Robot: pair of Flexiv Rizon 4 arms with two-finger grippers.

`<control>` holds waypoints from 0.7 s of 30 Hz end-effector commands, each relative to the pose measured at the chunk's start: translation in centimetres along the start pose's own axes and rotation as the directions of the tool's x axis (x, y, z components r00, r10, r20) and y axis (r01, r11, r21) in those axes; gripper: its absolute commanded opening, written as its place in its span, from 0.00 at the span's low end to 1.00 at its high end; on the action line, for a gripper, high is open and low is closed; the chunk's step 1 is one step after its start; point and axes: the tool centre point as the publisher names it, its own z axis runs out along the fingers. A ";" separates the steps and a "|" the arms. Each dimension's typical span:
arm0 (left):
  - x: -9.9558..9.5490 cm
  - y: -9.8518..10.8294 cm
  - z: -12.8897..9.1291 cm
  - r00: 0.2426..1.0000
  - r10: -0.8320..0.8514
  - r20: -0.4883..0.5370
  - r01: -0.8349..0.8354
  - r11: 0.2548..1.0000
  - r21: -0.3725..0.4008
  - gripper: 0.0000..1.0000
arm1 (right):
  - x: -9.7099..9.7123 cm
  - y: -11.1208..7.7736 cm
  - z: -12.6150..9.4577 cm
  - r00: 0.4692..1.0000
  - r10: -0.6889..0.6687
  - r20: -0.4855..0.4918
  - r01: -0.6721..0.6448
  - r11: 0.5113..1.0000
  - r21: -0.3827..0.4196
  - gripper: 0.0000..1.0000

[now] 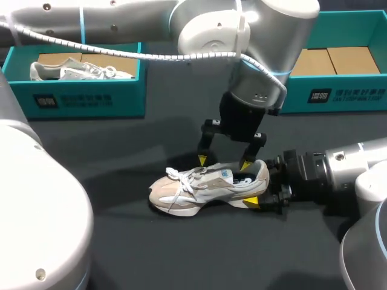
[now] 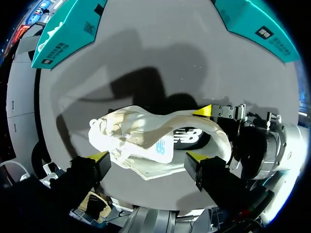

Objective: Take the shoe out of the shoebox, open the shoe tongue, remove and reinsert the insole, then place the shoe into the shoebox

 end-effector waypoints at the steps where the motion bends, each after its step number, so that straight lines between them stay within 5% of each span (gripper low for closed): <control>1: 0.6 -0.1 1.0 1.000 0.001 0.006 -0.001 1.000 0.001 1.00 | -0.1 0.0 0.2 1.000 -0.001 0.003 0.001 1.000 0.001 0.00; 21: 1.2 -0.7 4.0 0.986 -0.069 0.152 0.074 0.997 -0.030 1.00 | -0.1 0.0 0.2 1.000 -0.001 0.003 0.001 1.000 0.001 0.00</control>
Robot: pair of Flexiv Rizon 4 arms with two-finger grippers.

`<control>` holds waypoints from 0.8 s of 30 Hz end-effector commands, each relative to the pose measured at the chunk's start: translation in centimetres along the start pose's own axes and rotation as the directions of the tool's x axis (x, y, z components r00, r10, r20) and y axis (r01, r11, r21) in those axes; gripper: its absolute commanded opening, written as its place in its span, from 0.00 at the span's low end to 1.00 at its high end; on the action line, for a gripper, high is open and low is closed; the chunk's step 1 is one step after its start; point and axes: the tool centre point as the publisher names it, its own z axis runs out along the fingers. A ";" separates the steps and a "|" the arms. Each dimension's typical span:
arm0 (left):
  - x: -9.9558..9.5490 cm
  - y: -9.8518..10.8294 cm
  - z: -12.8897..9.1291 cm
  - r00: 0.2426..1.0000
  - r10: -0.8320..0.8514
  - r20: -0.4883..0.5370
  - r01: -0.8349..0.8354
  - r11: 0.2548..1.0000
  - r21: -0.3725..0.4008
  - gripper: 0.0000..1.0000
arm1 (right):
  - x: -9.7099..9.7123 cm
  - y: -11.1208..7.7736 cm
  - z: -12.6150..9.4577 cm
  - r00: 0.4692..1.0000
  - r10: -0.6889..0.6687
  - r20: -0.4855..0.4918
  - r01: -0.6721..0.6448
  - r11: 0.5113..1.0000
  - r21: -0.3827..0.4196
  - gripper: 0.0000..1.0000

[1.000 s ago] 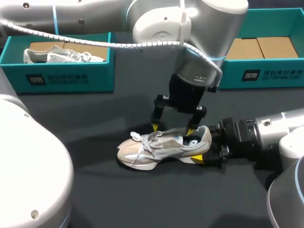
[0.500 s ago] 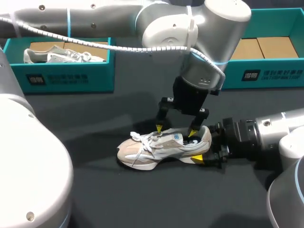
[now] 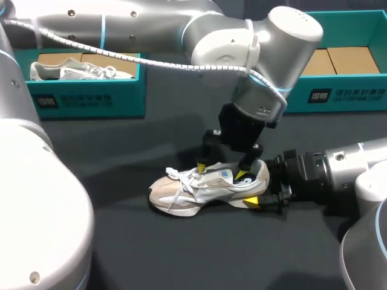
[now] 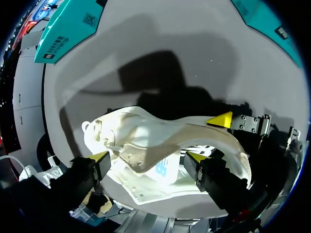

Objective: Take the shoe out of the shoebox, open the shoe tongue, remove and reinsert the insole, then place the shoe into the shoebox

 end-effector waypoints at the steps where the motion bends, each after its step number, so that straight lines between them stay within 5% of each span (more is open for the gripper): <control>1: 0.8 0.3 0.3 0.998 -0.016 0.065 0.016 1.000 -0.005 1.00 | -0.1 0.0 0.2 1.000 -0.001 0.003 0.001 1.000 0.001 0.00; 17: -1.9 1.6 0.0 0.991 0.026 0.134 -0.021 0.999 -0.038 0.74 | -0.1 0.0 0.2 1.000 -0.001 0.003 0.001 1.000 0.001 0.00; 22: -2.4 1.6 -0.4 0.992 0.026 0.121 -0.021 0.999 -0.042 0.49 | -0.1 0.0 0.2 1.000 -0.001 0.003 0.001 1.000 0.001 0.00; 24: -2.6 1.5 -0.6 0.993 0.027 0.114 -0.023 0.999 -0.041 0.47 | -0.1 0.0 0.2 1.000 -0.001 0.003 0.001 1.000 0.001 0.00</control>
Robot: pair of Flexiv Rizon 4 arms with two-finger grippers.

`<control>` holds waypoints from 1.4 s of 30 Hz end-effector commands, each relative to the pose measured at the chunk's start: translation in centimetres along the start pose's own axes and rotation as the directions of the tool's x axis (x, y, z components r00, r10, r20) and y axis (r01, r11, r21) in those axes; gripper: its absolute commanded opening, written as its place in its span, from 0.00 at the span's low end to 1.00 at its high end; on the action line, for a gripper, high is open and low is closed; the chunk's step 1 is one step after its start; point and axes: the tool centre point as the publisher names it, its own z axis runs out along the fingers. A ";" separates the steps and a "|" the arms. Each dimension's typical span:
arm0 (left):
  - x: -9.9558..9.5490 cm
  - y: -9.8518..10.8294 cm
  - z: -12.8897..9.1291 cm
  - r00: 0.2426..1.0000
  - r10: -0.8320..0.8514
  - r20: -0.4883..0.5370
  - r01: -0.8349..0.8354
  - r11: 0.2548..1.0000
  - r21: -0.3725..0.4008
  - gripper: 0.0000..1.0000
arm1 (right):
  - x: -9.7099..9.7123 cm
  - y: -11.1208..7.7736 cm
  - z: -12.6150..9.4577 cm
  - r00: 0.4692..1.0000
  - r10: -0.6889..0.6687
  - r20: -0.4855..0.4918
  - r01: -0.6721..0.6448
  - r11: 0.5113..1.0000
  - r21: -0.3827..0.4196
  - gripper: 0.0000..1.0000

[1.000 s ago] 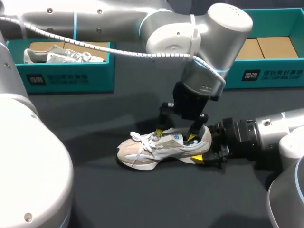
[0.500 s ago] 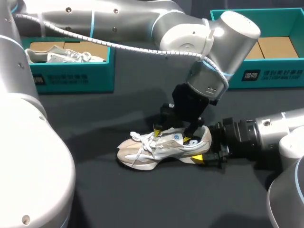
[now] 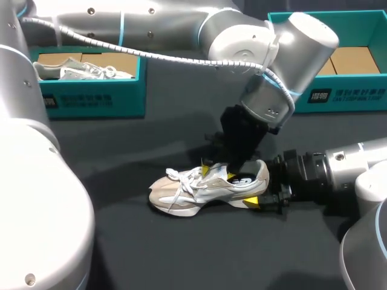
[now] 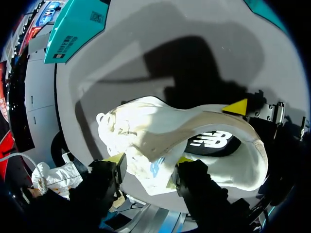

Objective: Take the shoe out of the shoebox, open the shoe tongue, remove and reinsert the insole, then place the shoe into the shoebox

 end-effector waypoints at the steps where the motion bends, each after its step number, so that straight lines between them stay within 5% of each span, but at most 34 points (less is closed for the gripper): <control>1: -1.1 0.1 -0.3 1.000 -0.001 -0.026 0.001 1.000 0.007 0.45 | -0.1 0.0 0.2 1.000 0.000 0.003 0.000 1.000 0.001 0.00; 6: -1.7 0.2 -0.8 0.999 0.004 -0.046 -0.003 1.000 0.015 0.33 | -0.1 0.0 0.2 1.000 0.000 0.003 0.000 1.000 0.001 0.00; 8: -1.9 0.2 -0.9 0.998 0.005 -0.055 -0.004 1.000 0.017 0.18 | -0.1 0.0 0.2 1.000 0.000 0.003 0.000 1.000 0.001 0.00; 9: -2.1 0.2 -1.0 0.998 0.006 -0.061 -0.005 1.000 0.017 0.02 | -0.1 0.0 0.2 1.000 0.000 0.003 0.000 1.000 0.001 0.00; 10: -2.3 0.2 -1.0 0.998 0.007 -0.067 -0.006 1.000 0.018 0.00 | -0.1 0.0 0.2 1.000 0.000 0.003 0.000 1.000 0.001 0.00; 26: -9.3 -0.2 0.7 0.962 -0.043 -0.270 0.047 0.999 0.009 0.00 | -0.1 0.0 0.2 1.000 0.000 0.003 0.000 1.000 0.001 0.00; 42: -8.9 -0.6 6.3 0.982 -0.008 -0.187 0.010 1.000 0.008 0.00 | -0.1 0.0 0.2 1.000 0.000 0.003 0.000 1.000 0.001 0.00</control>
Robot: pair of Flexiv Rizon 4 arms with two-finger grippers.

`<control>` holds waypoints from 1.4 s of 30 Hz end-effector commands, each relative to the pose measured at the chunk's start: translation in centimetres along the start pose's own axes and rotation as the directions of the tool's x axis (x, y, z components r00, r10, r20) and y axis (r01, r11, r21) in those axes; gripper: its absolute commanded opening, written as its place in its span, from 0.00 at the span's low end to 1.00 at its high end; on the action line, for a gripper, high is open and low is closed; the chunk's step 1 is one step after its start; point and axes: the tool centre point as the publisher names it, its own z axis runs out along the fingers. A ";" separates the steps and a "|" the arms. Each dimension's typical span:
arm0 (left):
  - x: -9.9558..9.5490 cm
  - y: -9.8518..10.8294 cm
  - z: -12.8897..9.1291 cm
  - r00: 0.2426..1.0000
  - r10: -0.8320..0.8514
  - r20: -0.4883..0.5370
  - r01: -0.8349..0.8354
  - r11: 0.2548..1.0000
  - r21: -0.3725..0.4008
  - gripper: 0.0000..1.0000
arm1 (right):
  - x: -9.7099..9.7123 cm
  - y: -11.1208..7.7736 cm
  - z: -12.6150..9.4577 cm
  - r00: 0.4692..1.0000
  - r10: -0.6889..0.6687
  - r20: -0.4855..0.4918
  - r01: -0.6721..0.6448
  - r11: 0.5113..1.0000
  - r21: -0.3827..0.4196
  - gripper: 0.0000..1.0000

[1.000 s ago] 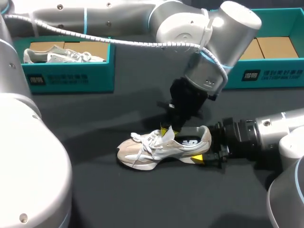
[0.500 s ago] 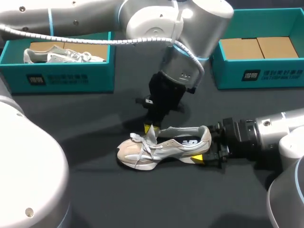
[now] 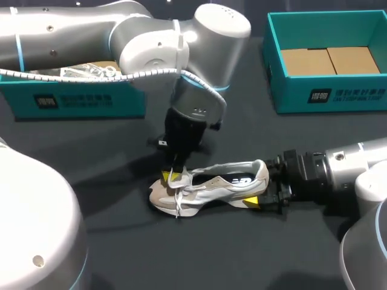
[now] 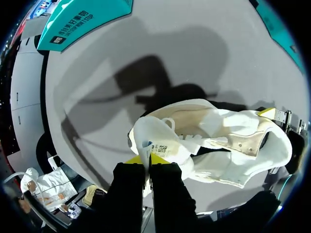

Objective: Take the shoe out of the shoebox, open the shoe tongue, remove and reinsert the insole, then place the shoe into the shoebox

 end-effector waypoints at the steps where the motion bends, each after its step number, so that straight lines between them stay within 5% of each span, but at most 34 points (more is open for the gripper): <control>1: -0.2 0.0 1.8 1.000 0.008 -0.006 -0.008 1.000 -0.005 0.07 | -0.1 -0.1 0.2 1.000 0.000 0.003 0.000 1.000 0.002 0.00; 12: -2.3 -0.2 3.2 0.995 0.057 0.080 -0.059 0.998 0.026 0.63 | -0.1 -0.1 0.2 1.000 0.000 0.003 0.000 1.000 0.002 0.00; 17: -3.6 -0.1 1.9 0.996 0.073 0.043 -0.075 0.996 0.044 0.75 | -0.1 -0.1 0.2 1.000 0.000 0.003 0.000 1.000 0.002 0.00; 25: -4.2 1.3 -3.8 0.972 0.211 -0.106 -0.200 0.974 0.105 0.71 | -0.1 -0.1 0.2 1.000 0.000 0.003 0.000 1.000 0.002 0.00; 35: -1.2 3.1 -9.0 0.846 0.510 -0.155 -0.463 0.848 0.259 0.61 | -0.1 -0.1 0.2 1.000 0.000 0.003 0.000 1.000 0.002 0.00; 42: 0.0 4.8 -12.1 0.571 0.807 -0.150 -0.747 0.586 0.314 0.37 | -0.1 -0.1 0.2 1.000 0.000 0.003 0.000 1.000 0.002 0.00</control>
